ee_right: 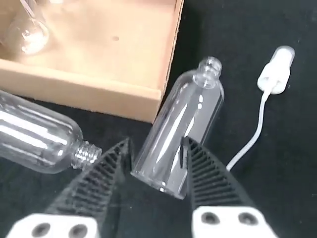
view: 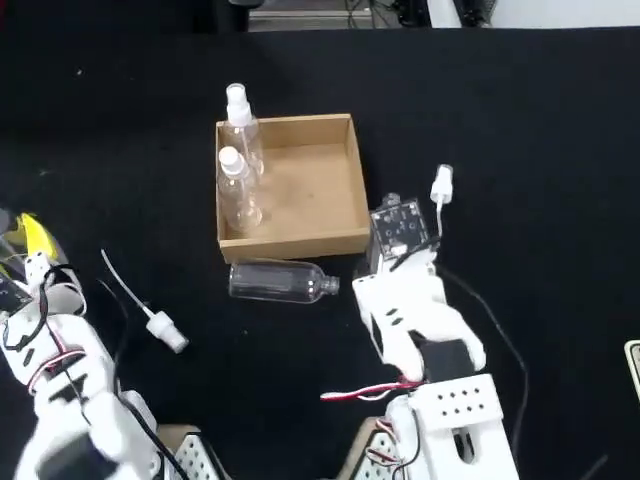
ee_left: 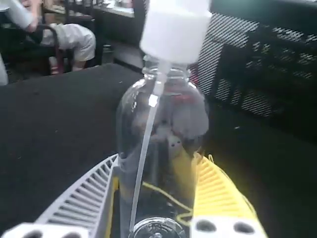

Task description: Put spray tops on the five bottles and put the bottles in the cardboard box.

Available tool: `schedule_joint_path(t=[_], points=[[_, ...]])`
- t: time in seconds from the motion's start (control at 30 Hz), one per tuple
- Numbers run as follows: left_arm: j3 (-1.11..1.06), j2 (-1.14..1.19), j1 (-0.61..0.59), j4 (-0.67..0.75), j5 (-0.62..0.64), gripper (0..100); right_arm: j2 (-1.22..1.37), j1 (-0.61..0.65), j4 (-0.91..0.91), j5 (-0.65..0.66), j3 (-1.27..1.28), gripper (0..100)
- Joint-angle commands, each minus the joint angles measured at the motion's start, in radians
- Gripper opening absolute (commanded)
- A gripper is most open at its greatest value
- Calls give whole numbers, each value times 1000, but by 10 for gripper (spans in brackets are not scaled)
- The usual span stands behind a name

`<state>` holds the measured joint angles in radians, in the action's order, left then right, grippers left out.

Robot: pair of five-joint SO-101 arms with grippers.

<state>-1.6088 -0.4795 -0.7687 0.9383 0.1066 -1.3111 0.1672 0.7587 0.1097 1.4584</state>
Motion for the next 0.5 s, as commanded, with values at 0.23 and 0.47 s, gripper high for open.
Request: schedule_joint_path(t=[0.23,0.47], points=[[120,480,-59,396,5,30,-31,11,-21,8,-7,131],[196,781,-64,571,5,32,-31,11,-20,8,-5,131]])
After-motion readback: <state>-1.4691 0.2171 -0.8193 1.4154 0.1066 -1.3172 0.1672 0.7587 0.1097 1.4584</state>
